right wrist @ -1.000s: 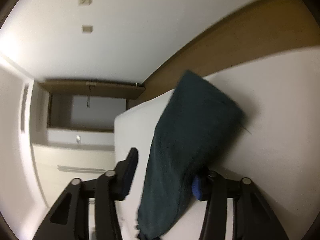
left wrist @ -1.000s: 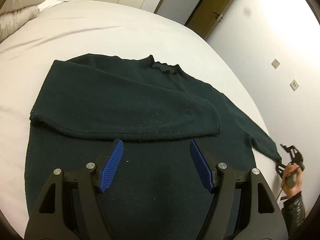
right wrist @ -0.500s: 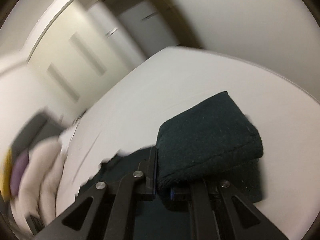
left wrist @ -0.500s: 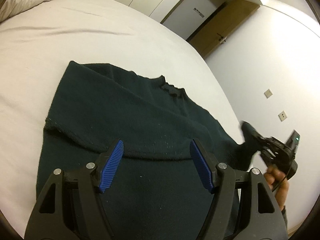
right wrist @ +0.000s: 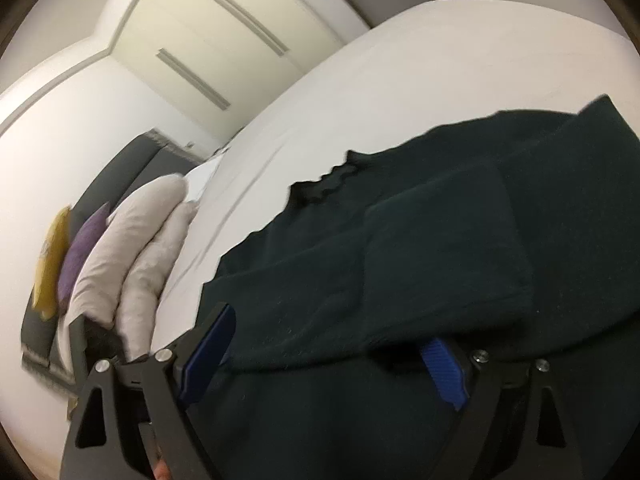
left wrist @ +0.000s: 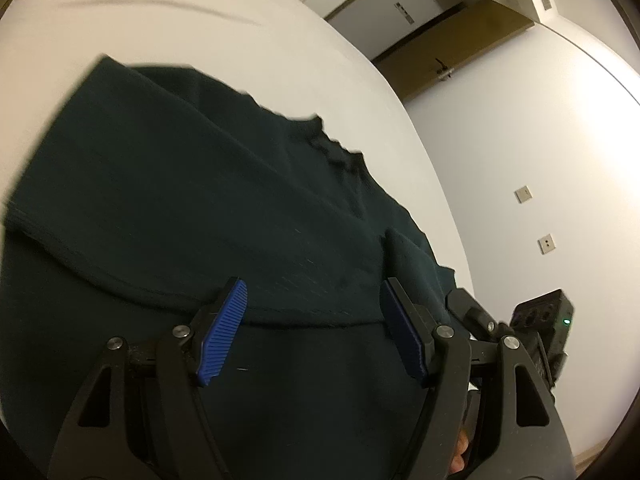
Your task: Fold small clothes
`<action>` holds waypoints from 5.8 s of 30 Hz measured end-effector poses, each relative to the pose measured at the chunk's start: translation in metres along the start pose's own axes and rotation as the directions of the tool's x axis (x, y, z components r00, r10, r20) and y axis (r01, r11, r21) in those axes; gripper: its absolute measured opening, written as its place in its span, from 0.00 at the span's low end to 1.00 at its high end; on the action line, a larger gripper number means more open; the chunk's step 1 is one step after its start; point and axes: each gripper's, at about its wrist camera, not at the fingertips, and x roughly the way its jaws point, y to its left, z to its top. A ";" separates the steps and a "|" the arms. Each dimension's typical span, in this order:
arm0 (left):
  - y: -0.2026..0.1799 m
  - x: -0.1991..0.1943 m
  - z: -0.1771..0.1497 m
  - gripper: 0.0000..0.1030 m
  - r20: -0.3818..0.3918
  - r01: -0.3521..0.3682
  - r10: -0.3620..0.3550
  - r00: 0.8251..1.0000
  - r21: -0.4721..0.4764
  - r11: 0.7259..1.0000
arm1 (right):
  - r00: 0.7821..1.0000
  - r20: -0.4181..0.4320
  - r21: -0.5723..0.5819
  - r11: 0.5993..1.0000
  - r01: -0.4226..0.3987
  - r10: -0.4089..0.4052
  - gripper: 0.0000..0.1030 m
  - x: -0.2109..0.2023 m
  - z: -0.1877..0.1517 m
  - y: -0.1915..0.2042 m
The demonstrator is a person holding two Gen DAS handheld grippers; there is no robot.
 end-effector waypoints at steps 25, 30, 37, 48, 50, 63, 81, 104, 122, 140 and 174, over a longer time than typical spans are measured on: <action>0.014 -0.010 -0.002 0.66 0.046 -0.069 0.069 0.997 0.000 0.998 | 0.970 0.030 -0.013 0.970 -0.243 0.243 0.83 -0.005 0.010 0.043; -0.005 0.016 0.004 0.71 0.000 -0.098 0.099 0.995 0.076 0.992 | 0.982 0.109 0.153 0.973 -0.172 0.156 0.83 -0.055 0.002 -0.022; -0.035 0.080 0.028 0.71 -0.090 -0.234 0.256 0.962 0.201 0.951 | 0.985 0.112 0.396 0.903 -0.167 0.133 0.82 -0.088 -0.031 -0.098; -0.058 0.107 0.038 0.09 -0.132 -0.291 0.333 0.934 0.264 0.920 | 0.961 0.181 0.557 0.784 -0.275 0.208 0.81 -0.095 -0.042 -0.140; -0.053 0.095 0.041 0.08 -0.122 -0.259 0.291 0.949 0.222 0.940 | 0.962 0.185 0.559 0.784 -0.270 0.200 0.80 -0.094 -0.042 -0.141; -0.030 0.025 0.067 0.05 0.083 -0.208 0.200 0.976 0.105 0.972 | 0.950 0.268 0.651 0.697 -0.301 0.160 0.80 -0.093 -0.026 -0.165; 0.016 0.052 0.046 0.06 -0.001 -0.253 0.255 0.967 0.095 0.963 | 0.898 0.390 0.704 0.562 -0.434 0.205 0.77 -0.069 -0.005 -0.191; -0.032 0.030 0.042 0.09 0.105 -0.318 0.301 0.948 0.295 0.901 | 0.934 0.249 0.416 0.843 -0.342 0.256 0.77 -0.080 0.044 -0.097; -0.030 -0.021 -0.019 0.09 0.179 -0.355 0.308 0.934 0.411 0.840 | 0.963 0.251 0.178 0.982 0.057 -0.101 0.72 -0.164 -0.021 -0.093; -0.046 -0.227 -0.277 0.95 0.343 -0.469 0.343 0.875 0.778 0.419 | 0.822 0.425 -0.526 0.635 0.565 -0.379 0.95 -0.281 -0.235 0.042; 0.045 -0.189 -0.397 0.60 0.618 -0.484 0.376 0.691 0.781 -0.395 | 0.846 0.337 -0.634 0.564 0.529 -0.414 0.74 -0.266 -0.285 0.039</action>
